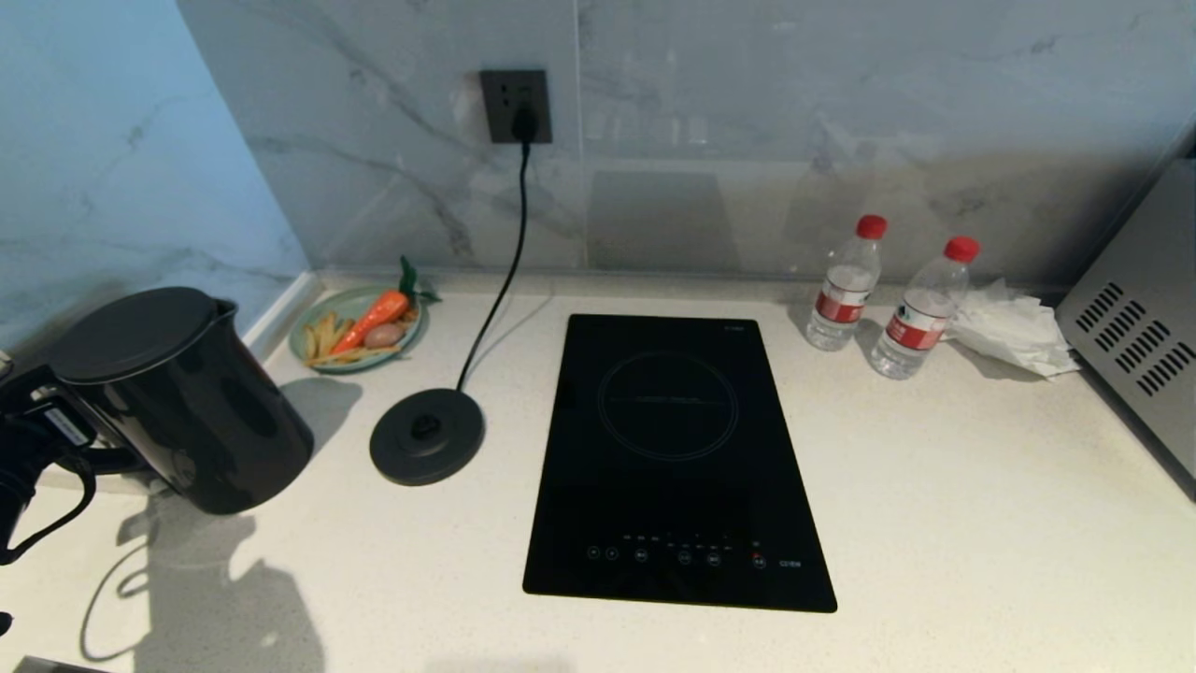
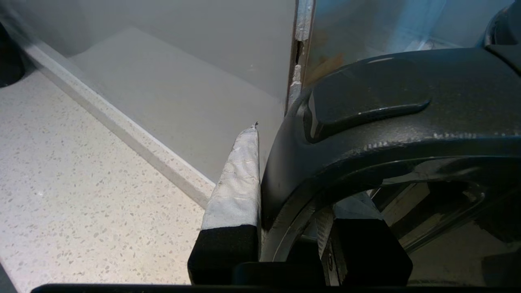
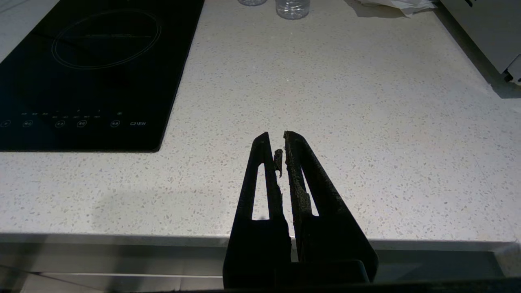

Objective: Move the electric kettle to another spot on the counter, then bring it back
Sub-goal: Grab the kettle

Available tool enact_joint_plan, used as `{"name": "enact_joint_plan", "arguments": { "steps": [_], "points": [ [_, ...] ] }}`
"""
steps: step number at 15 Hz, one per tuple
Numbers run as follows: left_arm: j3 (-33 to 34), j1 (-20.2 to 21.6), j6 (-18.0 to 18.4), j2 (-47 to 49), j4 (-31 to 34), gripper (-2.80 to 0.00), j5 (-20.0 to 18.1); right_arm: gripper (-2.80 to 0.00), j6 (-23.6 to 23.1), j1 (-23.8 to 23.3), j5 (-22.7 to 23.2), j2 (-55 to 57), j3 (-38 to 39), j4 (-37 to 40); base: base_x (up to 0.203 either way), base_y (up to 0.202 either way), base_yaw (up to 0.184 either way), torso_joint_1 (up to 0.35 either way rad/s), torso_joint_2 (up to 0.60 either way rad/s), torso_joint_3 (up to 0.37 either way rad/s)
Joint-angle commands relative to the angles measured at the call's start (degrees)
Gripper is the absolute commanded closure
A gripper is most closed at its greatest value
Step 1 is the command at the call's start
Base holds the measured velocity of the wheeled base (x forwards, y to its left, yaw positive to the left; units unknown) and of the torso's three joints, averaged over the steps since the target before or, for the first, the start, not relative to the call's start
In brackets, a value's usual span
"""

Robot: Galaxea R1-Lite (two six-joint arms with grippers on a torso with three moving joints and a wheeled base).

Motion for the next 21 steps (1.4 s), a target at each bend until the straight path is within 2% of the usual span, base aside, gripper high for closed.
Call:
{"name": "enact_joint_plan", "arguments": {
  "steps": [1, 4, 7, 9, 15, 16, 19, 21],
  "points": [
    [0.27, -0.11, -0.16, -0.96, -0.75, 0.0, -0.06, 0.0, -0.04, 0.0, -0.08, 0.0, -0.01, -0.04, 0.0, 0.0, 0.0, 0.0, 0.0, 0.0],
    [4.47, -0.54, -0.16, -3.37, -0.82, 0.0, -1.43, 0.0, -0.04, 0.0, -0.07, 0.0, -0.01, -0.04, 0.0, 0.0, 0.0, 0.0, 0.0, 0.0],
    [11.44, -0.59, -0.24, -6.77, -3.29, 0.0, -7.81, 0.0, -0.04, 0.0, 0.0, 0.0, 0.01, -0.04, 0.0, 0.0, 0.0, 0.0, 0.0, 0.0],
    [13.39, -0.59, -0.31, -7.31, -4.17, 0.0, -9.56, 0.0, -0.04, 0.0, -0.08, 0.0, -0.01, -0.04, 0.0, 0.0, 0.0, 0.0, 0.0, 0.0],
    [13.37, -1.12, -0.87, -7.09, -3.95, 0.0, -8.79, 0.0, -0.04, 0.0, 0.0, 0.0, -0.01, -0.04, 0.0, 0.0, 0.0, 0.0, 0.0, 0.0],
    [13.21, -1.91, -0.87, -7.13, -3.92, 0.0, -7.68, 0.0, -0.04, 0.0, -0.02, 0.0, -0.01, -0.04, 0.0, 0.0, 0.0, 0.0, 0.0, 0.0],
    [12.41, -7.04, -0.8, -7.03, -3.75, 0.0, -0.83, 0.0, -0.04, 0.0, 0.0, 0.0, -0.01, -0.04, 0.0, 0.0, 0.0, 0.0, 0.0, 0.0],
    [11.73, -9.57, -0.82, -7.52, -2.59, 0.0, 1.07, 0.0, -0.04, 0.0, -0.03, 0.0, -0.01, -0.04, 0.0, 0.0, 0.0, 0.0, 0.0, 0.0]
  ]
}}
